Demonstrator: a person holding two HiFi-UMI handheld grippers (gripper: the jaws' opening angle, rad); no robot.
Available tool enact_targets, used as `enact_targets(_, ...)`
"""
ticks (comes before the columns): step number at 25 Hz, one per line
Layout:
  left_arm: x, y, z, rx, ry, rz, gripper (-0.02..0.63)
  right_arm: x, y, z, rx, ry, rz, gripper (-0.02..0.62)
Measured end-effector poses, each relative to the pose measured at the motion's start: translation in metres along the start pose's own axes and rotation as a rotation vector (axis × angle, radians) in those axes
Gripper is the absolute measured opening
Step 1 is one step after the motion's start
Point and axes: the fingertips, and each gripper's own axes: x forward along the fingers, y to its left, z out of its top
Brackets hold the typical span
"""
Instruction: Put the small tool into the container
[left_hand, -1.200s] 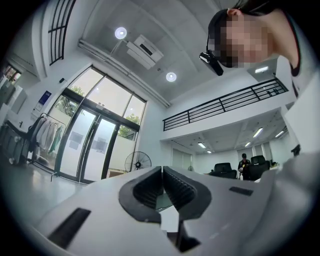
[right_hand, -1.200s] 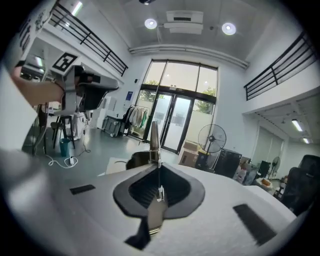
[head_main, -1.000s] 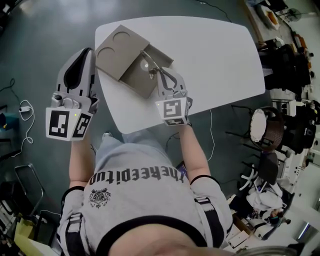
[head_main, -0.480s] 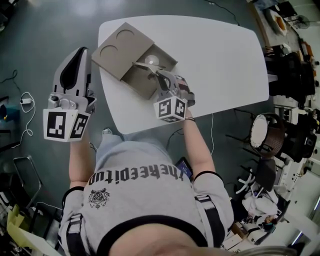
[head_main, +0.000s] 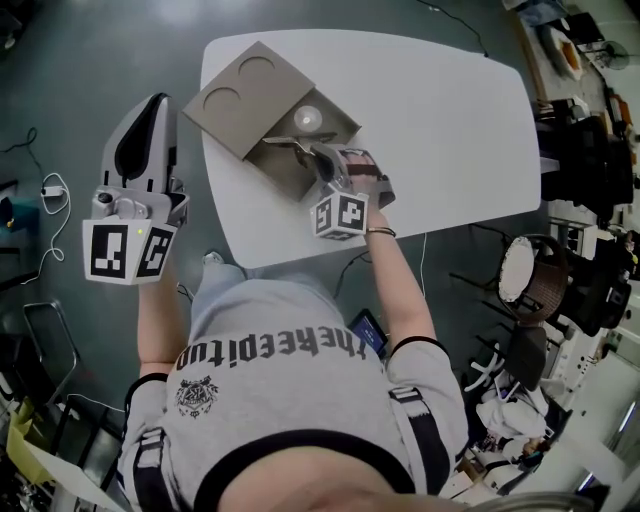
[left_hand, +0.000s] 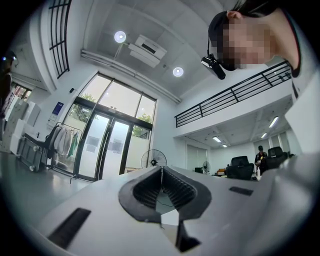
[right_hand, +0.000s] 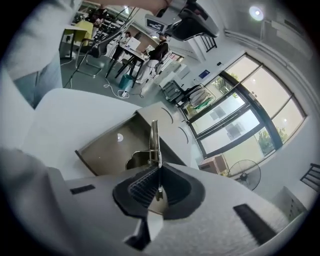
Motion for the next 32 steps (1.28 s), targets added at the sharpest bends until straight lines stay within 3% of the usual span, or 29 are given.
enact_targets(15, -0.004, 0.018, -0.009, 0.010, 0.025, 0.059, 0.012, 0.042, 0.022, -0.016, -0.157, 0.120, 0.070, 0.011)
enact_targets(26, -0.012, 0.024, -0.009, 0.012, 0.028, 0.068, 0.012, 0.051, 0.034, -0.015, -0.120, 0.135, 0.100, 0.048)
enact_targets(32, -0.019, 0.028, -0.006, 0.010, 0.024, 0.062, 0.012, 0.050, 0.040, -0.012, 0.008, 0.146, 0.166, 0.108)
